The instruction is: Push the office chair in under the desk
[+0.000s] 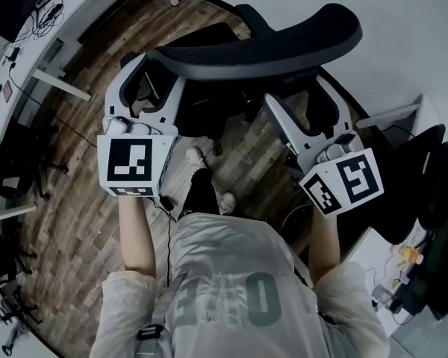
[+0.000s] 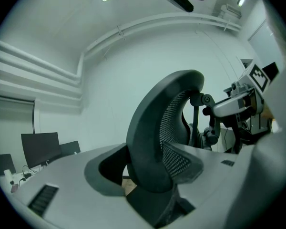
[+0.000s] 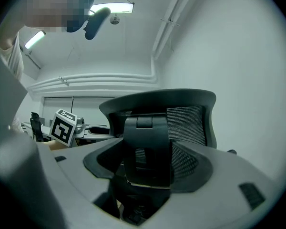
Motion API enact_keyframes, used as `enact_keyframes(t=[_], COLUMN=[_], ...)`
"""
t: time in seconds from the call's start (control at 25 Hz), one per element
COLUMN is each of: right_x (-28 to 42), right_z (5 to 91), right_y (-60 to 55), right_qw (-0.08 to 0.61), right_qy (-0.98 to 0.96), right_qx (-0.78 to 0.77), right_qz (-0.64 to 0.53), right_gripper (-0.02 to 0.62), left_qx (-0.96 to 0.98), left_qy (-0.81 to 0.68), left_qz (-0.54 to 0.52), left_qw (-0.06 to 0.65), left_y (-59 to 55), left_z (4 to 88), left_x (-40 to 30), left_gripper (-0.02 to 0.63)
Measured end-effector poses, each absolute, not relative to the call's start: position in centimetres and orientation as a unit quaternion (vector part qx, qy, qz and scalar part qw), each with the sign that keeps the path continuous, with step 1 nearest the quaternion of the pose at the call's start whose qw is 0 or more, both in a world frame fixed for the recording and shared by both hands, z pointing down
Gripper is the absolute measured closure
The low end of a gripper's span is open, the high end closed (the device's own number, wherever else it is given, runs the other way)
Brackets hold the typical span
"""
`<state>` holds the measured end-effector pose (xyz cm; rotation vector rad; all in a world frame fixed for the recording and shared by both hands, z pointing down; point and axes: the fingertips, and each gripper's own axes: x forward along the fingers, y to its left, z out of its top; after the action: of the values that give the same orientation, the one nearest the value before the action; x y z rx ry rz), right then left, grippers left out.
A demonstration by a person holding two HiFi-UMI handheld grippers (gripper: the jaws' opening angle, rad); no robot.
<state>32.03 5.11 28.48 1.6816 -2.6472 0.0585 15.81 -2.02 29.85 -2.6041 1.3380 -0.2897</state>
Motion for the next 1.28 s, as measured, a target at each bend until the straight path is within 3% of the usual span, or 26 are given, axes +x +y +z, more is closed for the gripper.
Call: enact_keyframes(t=[1.28], right_x=[17.6], right_z=[29.8], right_y=[-34.5], right_qw=[0.026], right_qy=[-0.877], right_qx=[0.48], right_qz=[0.009], right_gripper=[0.307], left_qx=[-0.839], left_qy=[0.526], left_qz=[-0.103], left_qw=[0.092], left_y=[-39.9], left_z=[30.9], left_x=[0.7], left_gripper=[0.362])
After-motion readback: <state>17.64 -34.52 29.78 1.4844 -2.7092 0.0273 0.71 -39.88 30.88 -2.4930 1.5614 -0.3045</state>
